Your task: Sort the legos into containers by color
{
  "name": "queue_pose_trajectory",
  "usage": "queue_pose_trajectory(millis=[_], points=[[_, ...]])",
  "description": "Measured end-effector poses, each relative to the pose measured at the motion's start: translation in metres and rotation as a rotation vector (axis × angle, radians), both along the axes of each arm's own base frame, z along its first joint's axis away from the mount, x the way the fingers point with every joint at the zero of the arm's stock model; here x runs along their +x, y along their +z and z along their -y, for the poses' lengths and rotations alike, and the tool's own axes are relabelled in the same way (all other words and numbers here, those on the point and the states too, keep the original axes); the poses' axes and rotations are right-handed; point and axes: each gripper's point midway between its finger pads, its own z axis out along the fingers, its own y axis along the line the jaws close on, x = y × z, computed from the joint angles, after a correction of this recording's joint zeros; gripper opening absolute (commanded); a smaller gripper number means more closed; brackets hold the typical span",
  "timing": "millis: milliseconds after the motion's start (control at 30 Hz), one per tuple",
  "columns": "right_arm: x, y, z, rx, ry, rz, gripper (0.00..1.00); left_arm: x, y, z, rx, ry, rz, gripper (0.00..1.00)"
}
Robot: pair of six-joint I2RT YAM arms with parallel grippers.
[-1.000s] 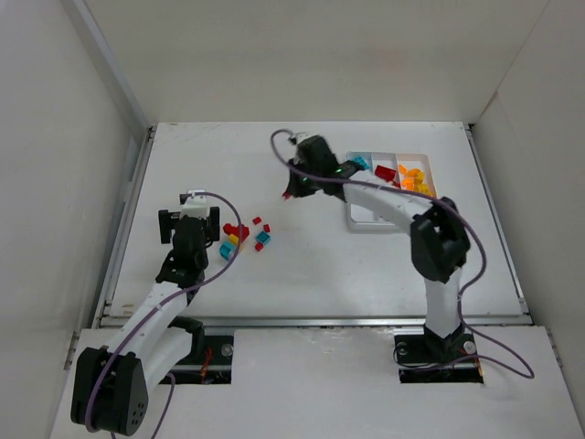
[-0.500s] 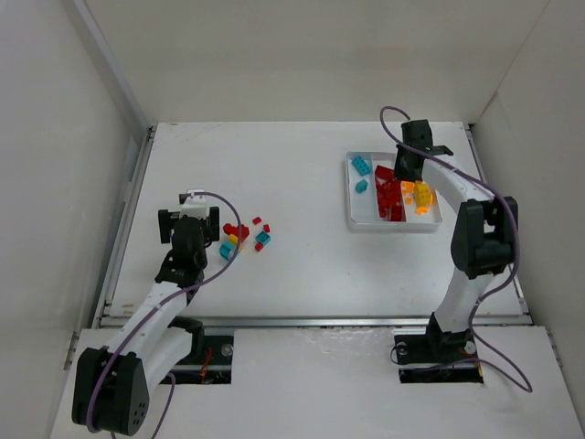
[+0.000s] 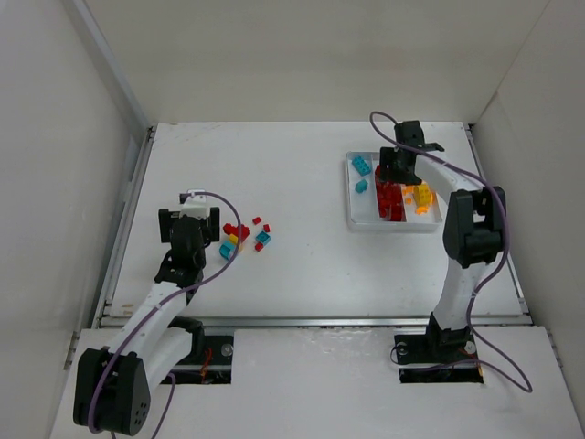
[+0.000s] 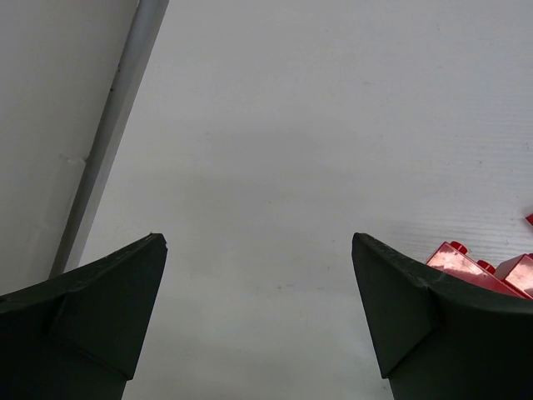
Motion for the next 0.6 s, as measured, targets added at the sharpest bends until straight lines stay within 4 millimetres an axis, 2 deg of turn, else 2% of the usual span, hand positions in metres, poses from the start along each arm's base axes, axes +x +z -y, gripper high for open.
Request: queue_pose_trajectory(millis=[133,267,367,433,533,600], points=[[-0.002,0.017,-0.014,-0.011,0.067,0.027,0.79,0.0,-0.003,0.003,-0.001,-0.03,-0.014,0.92],[-0.002,0.054,-0.06,-0.007,0.192,0.114,0.79,-0.001,-0.008,0.009,-0.004,-0.069,-0.041,0.92],[-0.009,0.079,-0.122,0.039,0.344,0.183,0.8,-0.002,-0.01,0.009,-0.002,-0.08,-0.051,0.92],[-0.018,0.09,-0.177,0.084,0.472,0.214,0.79,-0.002,-0.011,0.009,-0.002,-0.083,-0.055,0.92],[-0.03,0.092,-0.268,0.15,0.656,0.228,0.77,-0.002,-0.012,0.009,-0.002,-0.086,-0.057,0.92],[-0.039,0.081,-0.321,0.181,0.751,0.216,0.77,-0.002,-0.012,0.01,-0.002,-0.087,-0.057,0.92]])
